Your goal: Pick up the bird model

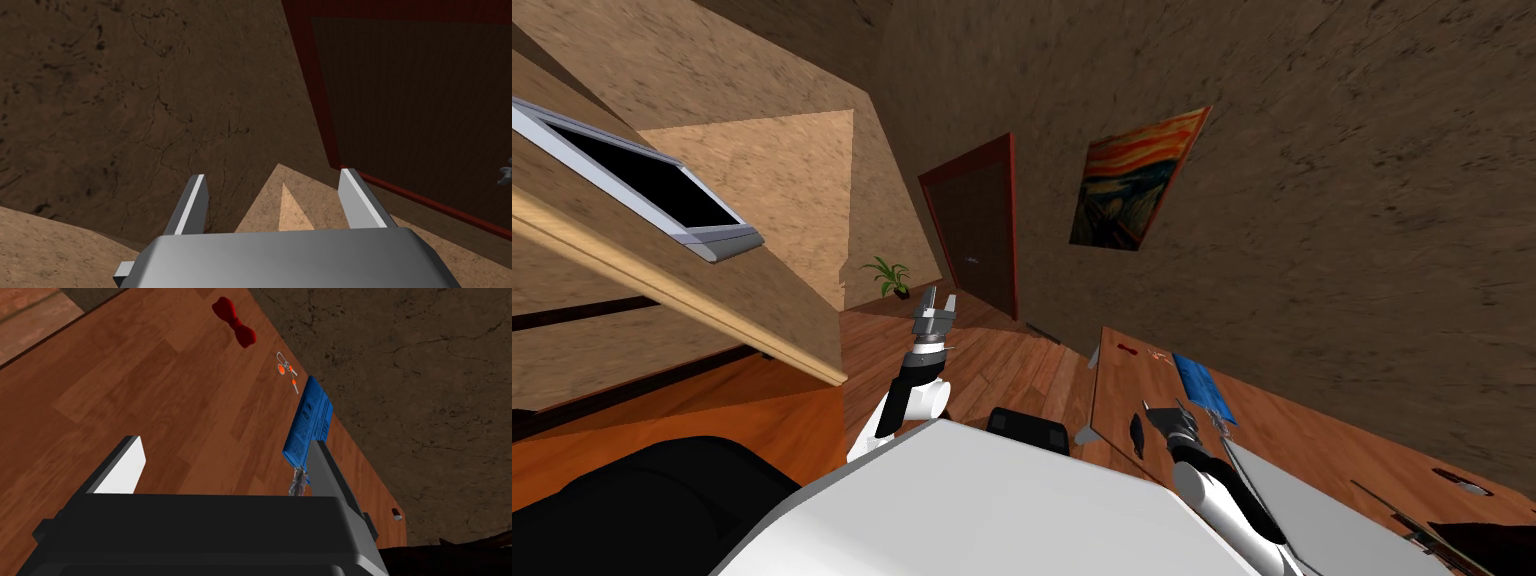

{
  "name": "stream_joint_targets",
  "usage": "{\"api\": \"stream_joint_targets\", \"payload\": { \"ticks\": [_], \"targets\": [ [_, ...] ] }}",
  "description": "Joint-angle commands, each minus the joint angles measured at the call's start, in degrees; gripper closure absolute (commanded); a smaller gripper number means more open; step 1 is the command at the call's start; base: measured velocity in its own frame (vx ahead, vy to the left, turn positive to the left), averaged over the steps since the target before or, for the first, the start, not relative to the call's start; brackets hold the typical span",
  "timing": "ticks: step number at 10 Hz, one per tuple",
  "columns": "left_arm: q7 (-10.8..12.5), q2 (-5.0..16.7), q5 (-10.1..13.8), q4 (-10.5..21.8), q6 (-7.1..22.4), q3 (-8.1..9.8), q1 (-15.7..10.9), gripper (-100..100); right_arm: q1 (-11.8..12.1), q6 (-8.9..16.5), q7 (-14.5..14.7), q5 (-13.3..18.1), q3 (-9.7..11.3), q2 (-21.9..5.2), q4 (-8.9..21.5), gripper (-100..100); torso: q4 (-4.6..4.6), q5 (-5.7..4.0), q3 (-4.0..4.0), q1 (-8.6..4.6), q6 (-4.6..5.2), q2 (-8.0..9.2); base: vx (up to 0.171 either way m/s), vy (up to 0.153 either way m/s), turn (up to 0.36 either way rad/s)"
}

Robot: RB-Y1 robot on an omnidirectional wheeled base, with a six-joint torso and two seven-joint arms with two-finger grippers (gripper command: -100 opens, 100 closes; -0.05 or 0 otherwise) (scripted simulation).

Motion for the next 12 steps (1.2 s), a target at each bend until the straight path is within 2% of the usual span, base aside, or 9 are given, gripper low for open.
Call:
{"api": "stream_joint_targets", "payload": {
  "ticks": [1,2,4,6,8,9,10,11,12],
  "targets": [
    [0.0,0.0,0.0,0.0,0.0,0.0,0.0,0,-0.22,1.07,-0.55,-0.94,-0.27,0.16,2.38,-100,0.0,0.0,0.0,0.0,0.0,0.0,0.055,0.015,0.037],
    [0.0,0.0,0.0,0.0,0.0,0.0,0.0,0,-1.01,3.16,-1.87,-3.19,-1.12,-0.38,4.73,-100,-0.01,-0.01,0.0,-0.01,0.01,0.0,0.071,0.018,0.07],
    [0.0,0.0,0.0,0.0,0.0,0.0,0.0,0,-1.81,5.22,-3.17,-5.42,-1.98,-0.87,7.63,-100,-0.01,-0.01,-0.01,-0.03,0.02,0.0,0.054,0.013,0.045],
    [0.0,0.0,0.0,0.0,0.0,0.0,0.0,0,-1.81,5.22,-3.17,-5.42,-1.98,-0.87,9.5,-100,0.0,-0.01,0.01,-0.02,0.01,0.03,0.031,0.007,0.017],
    [0.0,0.0,0.0,0.0,0.0,0.0,0.0,0,-3.41,8.73,-5.68,-9.73,-3.7,-1.7,14.53,-100,0.02,-0.01,0.05,-0.06,0.0,0.09,0.05,0.005,0.085],
    [0.0,0.0,0.0,0.0,0.0,0.0,0.0,0,-3.41,9.21,-5.68,-9.73,-3.7,-1.7,16.51,-100,0.0,-0.01,0.0,-0.04,0.0,0.0,0.065,-0.002,0.035],
    [0.0,0.0,0.0,0.0,0.0,0.0,0.0,0,-3.41,9.21,-5.68,-9.73,-3.7,-1.7,16.57,-100,-0.01,-0.02,-0.01,-0.06,0.03,-0.01,0.031,-0.006,-0.013],
    [0.0,0.0,0.0,0.0,0.0,0.0,0.0,0,-4.19,11.13,-6.89,-11.81,-4.57,-2.05,18.65,-100,0.01,-0.01,0.03,-0.07,0.02,0.07,0.033,-0.003,0.067],
    [0.0,0.0,0.0,0.0,0.0,0.0,0.0,0,-4.19,11.13,-6.89,-11.81,-4.57,-2.05,20.03,-100,0.01,-0.02,0.04,-0.08,0.0,0.08,0.031,-0.007,0.042]
  ]
}}
